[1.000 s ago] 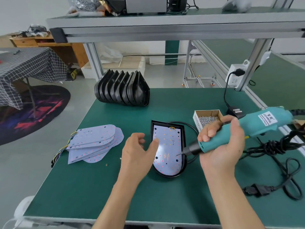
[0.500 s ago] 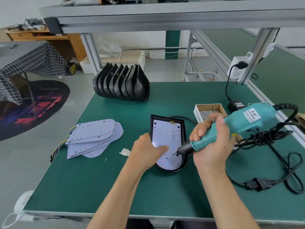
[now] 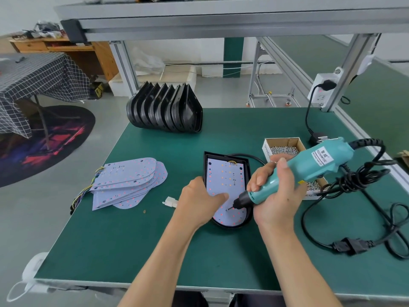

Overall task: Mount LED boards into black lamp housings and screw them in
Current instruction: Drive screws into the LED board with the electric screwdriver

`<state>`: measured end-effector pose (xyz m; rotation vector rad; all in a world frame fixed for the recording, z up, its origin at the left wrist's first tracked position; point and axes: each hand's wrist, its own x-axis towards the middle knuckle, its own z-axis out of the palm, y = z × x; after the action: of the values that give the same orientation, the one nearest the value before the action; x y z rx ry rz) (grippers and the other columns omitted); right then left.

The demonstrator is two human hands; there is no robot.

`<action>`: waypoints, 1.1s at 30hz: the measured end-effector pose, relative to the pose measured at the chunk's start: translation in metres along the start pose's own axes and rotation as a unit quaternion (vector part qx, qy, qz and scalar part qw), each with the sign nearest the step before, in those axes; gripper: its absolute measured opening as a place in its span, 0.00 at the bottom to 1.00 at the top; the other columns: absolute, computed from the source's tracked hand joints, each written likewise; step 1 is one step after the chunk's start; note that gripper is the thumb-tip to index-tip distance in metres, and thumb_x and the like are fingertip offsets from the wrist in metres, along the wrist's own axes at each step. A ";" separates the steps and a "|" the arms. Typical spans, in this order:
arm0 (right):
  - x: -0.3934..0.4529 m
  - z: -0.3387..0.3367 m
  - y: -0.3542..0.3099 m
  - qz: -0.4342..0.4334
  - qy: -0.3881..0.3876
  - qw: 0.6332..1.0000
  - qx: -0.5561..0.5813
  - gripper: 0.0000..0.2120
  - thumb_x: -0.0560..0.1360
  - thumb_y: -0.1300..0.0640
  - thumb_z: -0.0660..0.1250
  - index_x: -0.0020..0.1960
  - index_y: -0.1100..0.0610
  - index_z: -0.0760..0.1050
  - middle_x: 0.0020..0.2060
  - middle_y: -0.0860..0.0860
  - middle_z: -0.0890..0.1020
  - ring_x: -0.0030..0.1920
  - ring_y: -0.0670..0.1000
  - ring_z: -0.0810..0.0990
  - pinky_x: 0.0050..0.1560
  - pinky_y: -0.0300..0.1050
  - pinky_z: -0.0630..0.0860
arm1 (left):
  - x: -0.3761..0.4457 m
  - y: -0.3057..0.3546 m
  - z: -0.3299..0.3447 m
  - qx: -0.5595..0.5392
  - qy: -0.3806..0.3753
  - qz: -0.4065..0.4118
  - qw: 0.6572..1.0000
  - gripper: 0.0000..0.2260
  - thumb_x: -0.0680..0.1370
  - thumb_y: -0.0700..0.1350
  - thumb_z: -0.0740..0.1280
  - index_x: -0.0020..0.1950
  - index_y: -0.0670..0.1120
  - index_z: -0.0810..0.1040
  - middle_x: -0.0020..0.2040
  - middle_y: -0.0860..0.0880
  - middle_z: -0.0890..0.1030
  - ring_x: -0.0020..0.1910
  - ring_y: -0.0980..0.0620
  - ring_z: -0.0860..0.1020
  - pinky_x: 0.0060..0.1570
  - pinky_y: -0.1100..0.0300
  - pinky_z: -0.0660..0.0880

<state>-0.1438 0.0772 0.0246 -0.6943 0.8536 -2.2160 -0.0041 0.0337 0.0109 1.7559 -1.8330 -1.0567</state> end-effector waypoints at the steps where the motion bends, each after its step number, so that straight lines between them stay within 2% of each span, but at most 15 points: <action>1: 0.000 0.000 0.000 0.000 -0.002 1.000 -0.002 0.08 0.76 0.51 0.67 0.47 0.55 0.74 0.25 0.53 0.70 0.23 0.54 0.68 0.29 0.43 0.68 | 0.000 0.000 0.000 0.001 0.000 0.000 1.000 0.16 0.72 0.53 0.73 0.48 0.43 0.75 0.42 0.49 0.79 0.38 0.50 0.75 0.33 0.59 0.69; 8: -0.005 0.000 0.000 -0.010 -0.023 0.999 -0.022 0.06 0.77 0.50 0.67 0.47 0.53 0.75 0.25 0.52 0.71 0.23 0.54 0.69 0.30 0.43 0.69 | 0.000 0.000 0.000 0.007 0.004 -0.003 1.000 0.16 0.73 0.54 0.73 0.51 0.44 0.77 0.46 0.48 0.81 0.44 0.49 0.80 0.36 0.58 0.73; 14: -0.007 0.005 -0.002 -0.045 -0.067 0.995 -0.064 0.03 0.78 0.53 0.66 0.46 0.48 0.75 0.25 0.50 0.73 0.23 0.55 0.70 0.31 0.46 0.69 | 0.000 0.002 0.001 0.016 0.010 -0.009 1.000 0.16 0.73 0.54 0.73 0.51 0.44 0.76 0.46 0.48 0.81 0.43 0.49 0.79 0.35 0.58 0.72; 19: -0.013 0.013 -0.005 -0.077 -0.098 0.986 -0.108 0.08 0.79 0.54 0.66 0.45 0.41 0.76 0.25 0.47 0.74 0.23 0.53 0.71 0.30 0.48 0.70 | 0.000 0.002 0.000 0.020 0.003 -0.008 1.000 0.17 0.73 0.54 0.73 0.52 0.43 0.76 0.48 0.46 0.83 0.46 0.46 0.81 0.41 0.54 0.77; 27: -0.019 0.016 -0.007 -0.072 -0.085 0.986 -0.122 0.06 0.77 0.55 0.67 0.43 0.47 0.74 0.24 0.49 0.73 0.23 0.54 0.71 0.29 0.45 0.71 | 0.002 -0.001 0.002 0.014 0.006 -0.004 1.000 0.17 0.73 0.54 0.74 0.50 0.44 0.76 0.45 0.48 0.83 0.44 0.48 0.81 0.39 0.56 0.76; 33: -0.020 0.019 -0.007 -0.062 -0.102 0.986 -0.118 0.07 0.76 0.56 0.66 0.43 0.44 0.75 0.24 0.48 0.73 0.23 0.53 0.70 0.28 0.44 0.71 | 0.004 -0.003 0.003 0.016 0.006 -0.007 1.000 0.18 0.72 0.55 0.73 0.49 0.42 0.75 0.45 0.46 0.81 0.37 0.49 0.76 0.33 0.58 0.70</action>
<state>-0.1206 0.0888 0.0377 -1.0950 0.9994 -2.1232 -0.0054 0.0309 0.0057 1.7929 -1.8424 -1.0254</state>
